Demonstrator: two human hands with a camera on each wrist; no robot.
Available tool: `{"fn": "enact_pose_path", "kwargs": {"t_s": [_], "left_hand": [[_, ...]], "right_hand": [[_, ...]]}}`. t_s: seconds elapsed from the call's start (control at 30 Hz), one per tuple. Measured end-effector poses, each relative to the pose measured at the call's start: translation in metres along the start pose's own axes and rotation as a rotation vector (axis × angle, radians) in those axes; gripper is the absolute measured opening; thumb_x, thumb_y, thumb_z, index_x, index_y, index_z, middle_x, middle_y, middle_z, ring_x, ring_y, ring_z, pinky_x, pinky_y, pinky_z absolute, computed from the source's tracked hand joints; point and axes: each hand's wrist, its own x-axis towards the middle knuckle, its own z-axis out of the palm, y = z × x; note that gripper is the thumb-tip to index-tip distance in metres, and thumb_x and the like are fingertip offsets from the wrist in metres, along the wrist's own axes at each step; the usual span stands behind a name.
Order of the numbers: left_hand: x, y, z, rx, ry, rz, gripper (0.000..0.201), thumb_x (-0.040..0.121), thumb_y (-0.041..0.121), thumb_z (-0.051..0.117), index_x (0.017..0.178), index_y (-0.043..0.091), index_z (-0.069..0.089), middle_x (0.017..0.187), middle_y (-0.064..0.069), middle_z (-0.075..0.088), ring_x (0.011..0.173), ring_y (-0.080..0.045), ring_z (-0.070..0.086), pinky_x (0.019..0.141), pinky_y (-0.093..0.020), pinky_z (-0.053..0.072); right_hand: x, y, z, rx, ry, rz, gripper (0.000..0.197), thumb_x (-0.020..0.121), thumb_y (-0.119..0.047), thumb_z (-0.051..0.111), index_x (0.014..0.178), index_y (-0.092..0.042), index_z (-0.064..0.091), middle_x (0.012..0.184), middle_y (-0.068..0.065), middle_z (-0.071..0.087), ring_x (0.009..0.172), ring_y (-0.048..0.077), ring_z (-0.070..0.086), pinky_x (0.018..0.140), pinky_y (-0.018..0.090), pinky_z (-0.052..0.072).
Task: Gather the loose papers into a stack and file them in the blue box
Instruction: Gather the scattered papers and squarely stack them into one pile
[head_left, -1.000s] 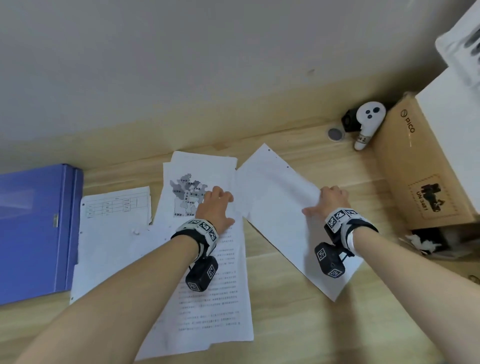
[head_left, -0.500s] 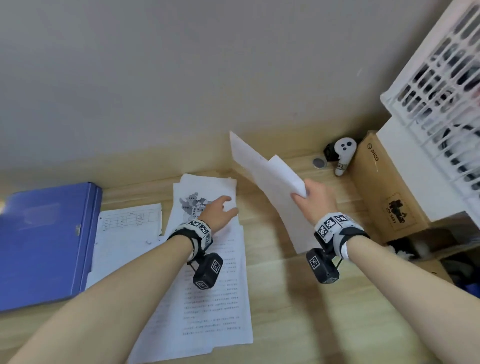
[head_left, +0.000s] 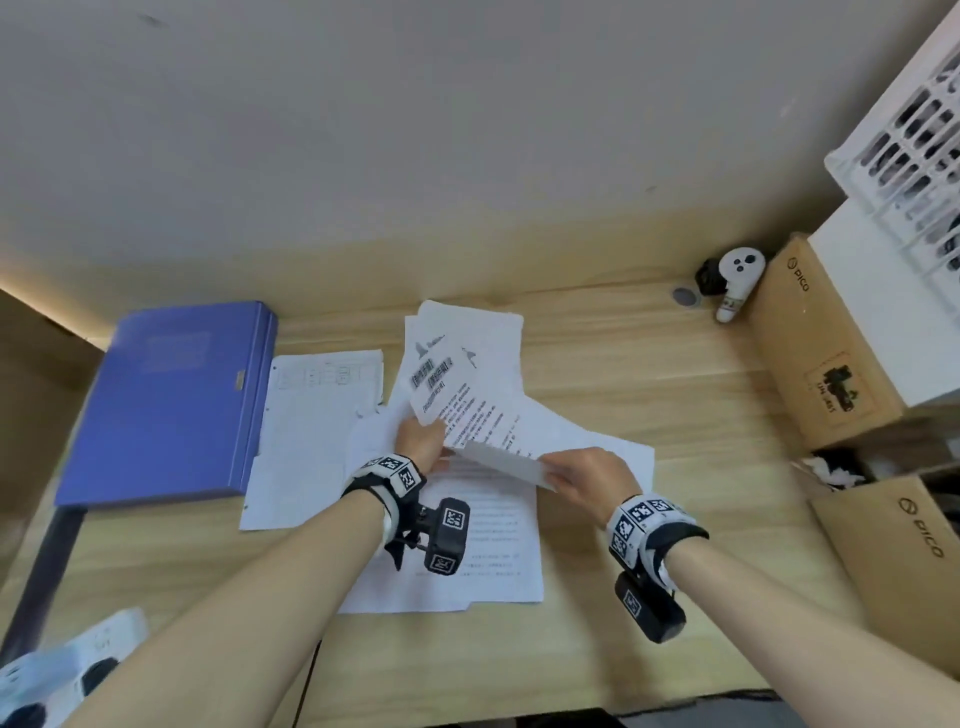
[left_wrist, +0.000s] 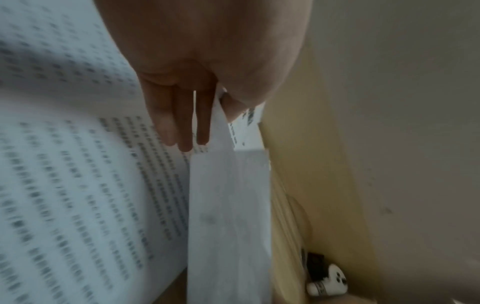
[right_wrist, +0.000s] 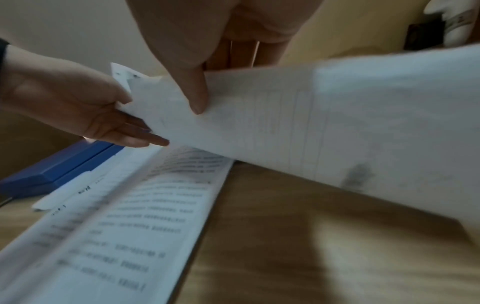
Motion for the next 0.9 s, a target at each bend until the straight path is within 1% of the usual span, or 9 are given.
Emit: {"fn": "enact_pose_path", "kwargs": {"t_s": [0.13, 0.2, 0.27, 0.37, 0.47, 0.6, 0.77, 0.83, 0.9], "left_hand": [[0.006, -0.031, -0.032, -0.07, 0.113, -0.042, 0.021, 0.098, 0.005, 0.044, 0.109, 0.008, 0.062, 0.109, -0.012, 0.07, 0.092, -0.028, 0.067, 0.072, -0.036, 0.058], [0.01, -0.038, -0.045, -0.084, 0.155, -0.034, 0.025, 0.098, 0.008, 0.046, 0.118, 0.005, 0.061, 0.114, -0.012, 0.068, 0.098, -0.029, 0.066, 0.083, -0.042, 0.057], [0.01, -0.041, -0.057, -0.074, 0.203, -0.014, 0.031, 0.099, 0.009, 0.047, 0.126, 0.002, 0.059, 0.12, -0.012, 0.065, 0.101, -0.028, 0.063, 0.09, -0.039, 0.053], [0.008, -0.043, -0.066, -0.06, 0.234, -0.004, 0.033, 0.099, 0.009, 0.047, 0.129, -0.001, 0.057, 0.123, -0.016, 0.064, 0.107, -0.032, 0.063, 0.087, -0.036, 0.05], [0.003, -0.041, -0.064, -0.017, 0.191, -0.012, 0.031, 0.099, 0.009, 0.048, 0.126, -0.004, 0.058, 0.119, -0.015, 0.064, 0.108, -0.031, 0.062, 0.087, -0.034, 0.049], [0.006, -0.05, -0.062, 0.124, 0.077, -0.068, 0.031, 0.098, 0.017, 0.053, 0.122, -0.001, 0.059, 0.12, -0.016, 0.066, 0.105, -0.031, 0.064, 0.092, -0.042, 0.053], [0.001, -0.062, -0.052, 0.102, 0.006, -0.105, 0.032, 0.097, 0.017, 0.058, 0.125, 0.001, 0.056, 0.12, -0.015, 0.065, 0.113, -0.033, 0.062, 0.096, -0.041, 0.051], [-0.007, -0.062, -0.04, 0.021, -0.01, -0.104, 0.027, 0.097, 0.016, 0.058, 0.122, 0.005, 0.058, 0.123, -0.014, 0.065, 0.114, -0.031, 0.063, 0.099, -0.045, 0.05], [-0.011, -0.065, -0.027, -0.006, -0.046, -0.083, 0.028, 0.097, 0.014, 0.058, 0.123, 0.006, 0.059, 0.126, -0.014, 0.065, 0.112, -0.028, 0.064, 0.097, -0.044, 0.052]], "right_hand": [[-0.018, 0.016, 0.014, 0.114, -0.091, 0.112, 0.016, 0.086, -0.037, 0.061, 0.091, -0.027, 0.074, 0.089, -0.012, 0.074, 0.086, 0.012, 0.066, 0.076, 0.029, 0.052], [-0.024, 0.021, 0.021, 0.158, -0.214, 0.131, 0.03, 0.082, -0.055, 0.06, 0.085, -0.029, 0.073, 0.082, -0.016, 0.071, 0.08, 0.006, 0.064, 0.072, 0.027, 0.052], [-0.028, 0.024, 0.028, 0.203, -0.29, 0.146, 0.045, 0.083, -0.065, 0.052, 0.073, -0.024, 0.067, 0.068, -0.013, 0.063, 0.065, 0.009, 0.057, 0.063, 0.028, 0.046], [-0.025, 0.032, 0.031, 0.325, -0.228, 0.211, 0.058, 0.085, -0.069, 0.039, 0.06, -0.018, 0.051, 0.058, -0.002, 0.051, 0.054, 0.019, 0.048, 0.058, 0.031, 0.039], [-0.013, 0.036, 0.021, 0.42, -0.104, 0.264, 0.047, 0.092, -0.058, 0.04, 0.079, -0.021, 0.065, 0.079, -0.001, 0.069, 0.074, 0.021, 0.065, 0.073, 0.036, 0.05], [0.015, 0.039, 0.004, 0.393, 0.006, 0.273, 0.028, 0.094, -0.043, 0.051, 0.106, -0.023, 0.066, 0.101, -0.005, 0.068, 0.089, 0.015, 0.063, 0.079, 0.034, 0.052], [0.043, 0.035, 0.004, 0.635, -0.056, 0.302, 0.052, 0.083, -0.055, 0.063, 0.122, -0.021, 0.059, 0.11, -0.006, 0.065, 0.098, 0.012, 0.062, 0.088, 0.033, 0.051], [0.047, 0.024, 0.009, 0.741, -0.13, 0.307, 0.058, 0.075, -0.059, 0.069, 0.121, -0.025, 0.058, 0.109, -0.008, 0.067, 0.099, 0.011, 0.065, 0.088, 0.033, 0.053], [0.05, 0.015, 0.012, 0.762, -0.172, 0.27, 0.04, 0.076, -0.046, 0.074, 0.11, -0.027, 0.063, 0.1, -0.01, 0.072, 0.091, 0.011, 0.07, 0.08, 0.032, 0.057]]}}
